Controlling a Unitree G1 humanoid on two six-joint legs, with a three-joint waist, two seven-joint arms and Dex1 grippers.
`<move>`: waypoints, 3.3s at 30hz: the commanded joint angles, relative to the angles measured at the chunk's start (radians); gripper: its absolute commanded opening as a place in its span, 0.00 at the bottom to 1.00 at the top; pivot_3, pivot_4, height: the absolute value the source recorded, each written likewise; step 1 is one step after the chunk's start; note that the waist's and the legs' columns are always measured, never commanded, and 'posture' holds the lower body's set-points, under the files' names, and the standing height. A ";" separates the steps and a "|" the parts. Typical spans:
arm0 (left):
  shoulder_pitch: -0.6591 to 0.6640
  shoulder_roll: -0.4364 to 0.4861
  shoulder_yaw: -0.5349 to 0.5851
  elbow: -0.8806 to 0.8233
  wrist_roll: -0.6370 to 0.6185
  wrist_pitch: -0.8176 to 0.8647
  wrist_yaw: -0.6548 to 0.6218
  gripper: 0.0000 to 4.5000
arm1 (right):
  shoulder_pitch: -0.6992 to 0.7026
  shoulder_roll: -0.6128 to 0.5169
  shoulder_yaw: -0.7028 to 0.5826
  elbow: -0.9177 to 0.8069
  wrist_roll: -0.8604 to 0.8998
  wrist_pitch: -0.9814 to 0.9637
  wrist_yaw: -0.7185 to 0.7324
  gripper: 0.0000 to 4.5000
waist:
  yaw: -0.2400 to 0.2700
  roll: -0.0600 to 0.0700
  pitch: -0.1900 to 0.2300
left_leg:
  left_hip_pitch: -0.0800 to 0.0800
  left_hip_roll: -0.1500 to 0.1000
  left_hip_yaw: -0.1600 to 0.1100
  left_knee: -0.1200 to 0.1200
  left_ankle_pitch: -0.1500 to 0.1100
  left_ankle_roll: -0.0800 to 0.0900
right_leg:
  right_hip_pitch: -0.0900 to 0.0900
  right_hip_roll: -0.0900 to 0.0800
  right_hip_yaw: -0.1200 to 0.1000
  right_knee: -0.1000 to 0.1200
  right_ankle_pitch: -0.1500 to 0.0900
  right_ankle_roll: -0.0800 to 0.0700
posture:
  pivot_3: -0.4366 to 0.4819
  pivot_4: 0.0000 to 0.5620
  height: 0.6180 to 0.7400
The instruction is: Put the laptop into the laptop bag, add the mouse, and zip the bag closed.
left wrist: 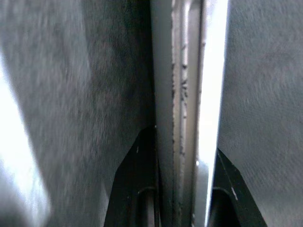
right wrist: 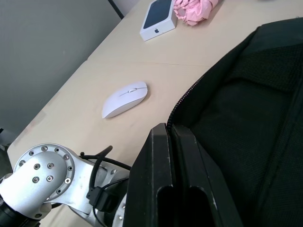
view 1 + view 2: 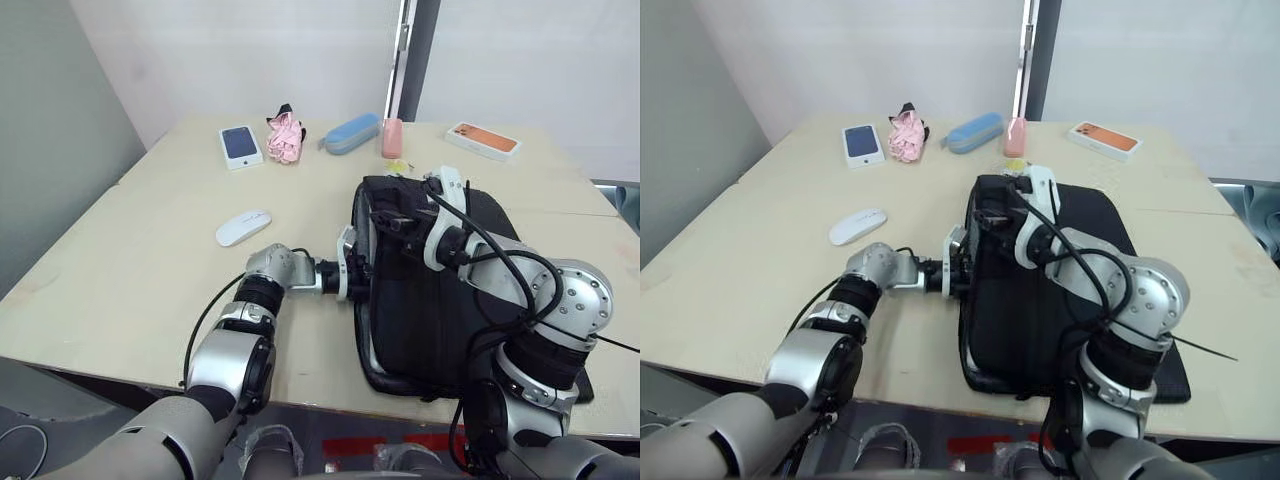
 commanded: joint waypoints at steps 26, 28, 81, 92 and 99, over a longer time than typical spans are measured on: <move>-0.016 -0.028 0.111 -0.107 -0.031 -0.056 0.101 0.76 | 0.004 -0.039 -0.006 -0.028 0.006 -0.012 0.049 0.00 | -0.001 0.000 0.000 | 0.000 0.000 0.000 -0.001 0.000 0.000 | 0.000 0.000 0.000 -0.001 0.000 0.000 | 0.48 0.27 1.00; -0.016 -0.017 0.121 -0.124 -0.041 -0.031 0.107 0.83 | 0.006 -0.044 -0.008 -0.028 0.004 -0.011 0.052 0.00 | -0.003 0.000 0.000 | 0.000 0.000 0.000 -0.001 0.000 0.000 | 0.000 0.000 0.000 -0.002 0.000 0.000 | 0.48 0.27 1.00; 0.329 0.380 -0.052 -0.770 -0.321 0.290 -0.140 0.54 | 0.014 -0.146 0.025 0.031 -0.025 -0.090 0.151 0.00 | -0.019 0.001 0.000 | 0.000 0.003 -0.001 -0.004 0.002 -0.003 | -0.001 0.003 -0.002 0.001 -0.003 -0.005 | 0.48 0.27 1.00; 0.082 0.456 -0.162 -0.520 -0.156 0.107 -0.262 0.41 | 0.014 -0.134 0.020 0.024 -0.024 -0.084 0.142 0.00 | -0.019 0.001 0.000 | 0.001 0.003 -0.001 -0.004 0.002 -0.003 | -0.001 0.003 -0.002 0.001 -0.003 -0.005 | 0.48 0.27 1.00; 0.069 0.312 -0.128 -0.472 -0.178 0.202 -0.187 0.41 | 0.019 -0.126 0.021 0.019 -0.025 -0.089 0.137 0.00 | -0.011 0.001 0.000 | 0.000 0.001 -0.001 -0.004 0.002 -0.002 | -0.001 0.003 -0.002 0.001 -0.002 -0.005 | 0.48 0.27 1.00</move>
